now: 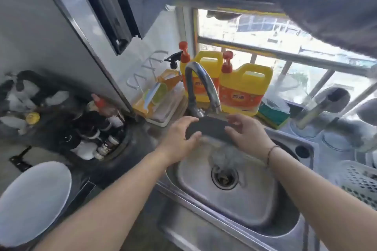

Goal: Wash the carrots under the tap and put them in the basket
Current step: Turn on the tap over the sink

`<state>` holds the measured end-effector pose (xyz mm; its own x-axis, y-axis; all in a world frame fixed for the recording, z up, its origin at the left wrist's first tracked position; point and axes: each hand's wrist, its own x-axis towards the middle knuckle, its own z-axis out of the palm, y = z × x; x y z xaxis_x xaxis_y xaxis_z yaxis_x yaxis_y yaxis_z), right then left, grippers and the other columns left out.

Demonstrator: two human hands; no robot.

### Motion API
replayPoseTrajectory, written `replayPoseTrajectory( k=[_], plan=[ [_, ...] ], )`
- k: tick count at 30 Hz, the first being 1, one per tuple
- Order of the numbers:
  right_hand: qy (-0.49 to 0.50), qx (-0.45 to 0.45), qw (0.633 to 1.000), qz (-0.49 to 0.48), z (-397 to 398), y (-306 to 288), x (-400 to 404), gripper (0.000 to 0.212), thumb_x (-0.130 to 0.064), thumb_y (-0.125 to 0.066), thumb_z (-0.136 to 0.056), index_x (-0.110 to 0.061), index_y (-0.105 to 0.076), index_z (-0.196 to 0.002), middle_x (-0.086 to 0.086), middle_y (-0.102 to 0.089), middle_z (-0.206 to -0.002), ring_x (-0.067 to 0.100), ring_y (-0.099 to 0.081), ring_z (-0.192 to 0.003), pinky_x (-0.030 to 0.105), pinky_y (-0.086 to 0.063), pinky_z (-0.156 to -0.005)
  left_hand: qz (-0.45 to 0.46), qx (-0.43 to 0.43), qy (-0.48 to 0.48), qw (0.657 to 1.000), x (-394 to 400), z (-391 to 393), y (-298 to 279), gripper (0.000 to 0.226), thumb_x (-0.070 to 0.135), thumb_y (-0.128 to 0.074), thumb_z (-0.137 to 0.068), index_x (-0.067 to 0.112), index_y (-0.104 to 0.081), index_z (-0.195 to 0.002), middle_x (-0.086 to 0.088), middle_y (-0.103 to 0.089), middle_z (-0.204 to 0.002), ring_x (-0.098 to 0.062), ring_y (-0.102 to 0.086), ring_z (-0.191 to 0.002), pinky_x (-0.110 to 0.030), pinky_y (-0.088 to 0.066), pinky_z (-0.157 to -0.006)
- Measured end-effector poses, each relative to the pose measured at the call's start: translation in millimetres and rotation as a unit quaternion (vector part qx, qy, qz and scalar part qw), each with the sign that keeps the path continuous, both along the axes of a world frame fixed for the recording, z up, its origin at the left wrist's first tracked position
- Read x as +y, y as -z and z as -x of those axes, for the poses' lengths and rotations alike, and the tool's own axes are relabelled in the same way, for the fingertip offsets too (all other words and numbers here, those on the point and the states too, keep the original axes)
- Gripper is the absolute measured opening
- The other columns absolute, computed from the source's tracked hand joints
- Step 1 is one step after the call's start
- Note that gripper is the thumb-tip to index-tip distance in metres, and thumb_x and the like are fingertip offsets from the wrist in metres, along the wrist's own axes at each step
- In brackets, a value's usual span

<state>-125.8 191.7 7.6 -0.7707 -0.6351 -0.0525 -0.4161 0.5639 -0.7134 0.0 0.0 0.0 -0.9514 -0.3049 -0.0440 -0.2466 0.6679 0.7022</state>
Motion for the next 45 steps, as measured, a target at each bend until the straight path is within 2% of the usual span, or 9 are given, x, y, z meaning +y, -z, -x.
replayPoseTrajectory(
  k=[3, 9, 11, 17, 21, 27, 33, 38, 45],
  plan=[
    [-0.014, 0.022, 0.999, -0.034, 25, 14, -30, 0.045, -0.024, -0.059, -0.095, -0.016, -0.051, -0.138, 0.007, -0.060, -0.130, 0.027, -0.055, -0.118, 0.035, -0.043, -0.098, 0.064, -0.031, 0.012, 0.997, -27, 26, 17, 0.047, 0.025, -0.055, -0.099, 0.020, -0.046, -0.144, 0.002, -0.046, -0.149, -0.015, -0.042, -0.138, -0.026, -0.032, -0.113],
    [-0.055, 0.061, 0.992, -0.090, 60, 28, -81, 0.029, -0.013, -0.048, -0.098, -0.004, -0.058, -0.124, 0.017, -0.062, -0.124, 0.036, -0.056, -0.114, 0.037, -0.043, -0.092, 0.176, -0.099, 0.106, 0.974, -63, 68, 36, 0.058, 0.013, -0.043, -0.101, 0.027, -0.030, -0.156, 0.013, -0.022, -0.163, -0.013, -0.027, -0.147, -0.025, -0.022, -0.115],
    [-0.070, 0.074, 0.988, -0.115, 65, 32, -90, 0.024, -0.010, -0.047, -0.098, -0.001, -0.064, -0.114, 0.019, -0.066, -0.115, 0.037, -0.059, -0.105, 0.045, -0.049, -0.092, 0.204, -0.126, 0.132, 0.962, -70, 77, 42, 0.059, 0.015, -0.040, -0.102, 0.032, -0.025, -0.157, 0.016, -0.019, -0.163, -0.013, -0.030, -0.147, -0.025, -0.027, -0.113],
    [-0.096, 0.111, 0.976, -0.164, 70, 38, -93, 0.023, -0.005, -0.044, -0.096, -0.001, -0.066, -0.093, 0.015, -0.066, -0.088, 0.035, -0.060, -0.084, 0.038, -0.051, -0.077, 0.264, -0.124, 0.147, 0.945, -72, 89, 47, 0.058, 0.023, -0.040, -0.100, 0.042, -0.029, -0.153, 0.025, -0.022, -0.160, -0.018, -0.045, -0.138, -0.034, -0.046, -0.100],
    [-0.062, 0.062, 0.991, -0.102, 70, 47, -82, 0.022, -0.017, -0.050, -0.095, -0.010, -0.068, -0.086, 0.009, -0.068, -0.082, 0.031, -0.062, -0.079, 0.047, -0.054, -0.075, 0.255, -0.114, 0.140, 0.950, -69, 86, 46, 0.062, 0.021, -0.042, -0.097, 0.045, -0.030, -0.152, 0.025, -0.022, -0.159, -0.020, -0.049, -0.135, -0.035, -0.047, -0.096],
    [-0.112, 0.094, 0.982, -0.117, 69, 43, -79, 0.026, -0.014, -0.050, -0.097, -0.021, -0.055, -0.072, -0.003, -0.055, -0.067, 0.031, -0.058, -0.075, 0.043, -0.050, -0.073, 0.263, -0.121, 0.132, 0.948, -67, 83, 46, 0.068, 0.017, -0.042, -0.096, 0.048, -0.022, -0.154, 0.029, -0.014, -0.160, -0.017, -0.044, -0.138, -0.032, -0.046, -0.090],
    [-0.142, 0.104, 0.975, -0.137, 72, 50, -72, 0.024, -0.018, -0.049, -0.098, -0.004, -0.069, -0.099, 0.015, -0.070, -0.089, 0.032, -0.063, -0.082, 0.047, -0.052, -0.076, 0.265, -0.110, 0.112, 0.951, -63, 82, 49, 0.067, 0.016, -0.041, -0.098, 0.047, -0.021, -0.154, 0.030, -0.013, -0.159, -0.009, -0.037, -0.142, -0.027, -0.042, -0.088],
    [-0.183, 0.097, 0.967, -0.151, 63, 46, -65, 0.029, -0.021, -0.047, -0.102, -0.004, -0.068, -0.113, 0.012, -0.071, -0.095, 0.032, -0.061, -0.092, 0.041, -0.044, -0.084, 0.271, -0.106, 0.108, 0.950, -63, 82, 49, 0.067, 0.015, -0.041, -0.098, 0.046, -0.022, -0.154, 0.030, -0.014, -0.160, -0.010, -0.039, -0.141, -0.026, -0.041, -0.086],
    [-0.230, 0.045, 0.953, -0.191, 71, 44, -61, 0.025, -0.011, -0.051, -0.096, -0.007, -0.070, -0.112, 0.008, -0.071, -0.102, 0.025, -0.061, -0.094, 0.033, -0.042, -0.082, 0.271, -0.115, 0.109, 0.949, -65, 84, 50, 0.068, 0.014, -0.041, -0.098, 0.049, -0.021, -0.153, 0.031, -0.012, -0.159, -0.010, -0.042, -0.139, -0.023, -0.036, -0.076]
  ],
)
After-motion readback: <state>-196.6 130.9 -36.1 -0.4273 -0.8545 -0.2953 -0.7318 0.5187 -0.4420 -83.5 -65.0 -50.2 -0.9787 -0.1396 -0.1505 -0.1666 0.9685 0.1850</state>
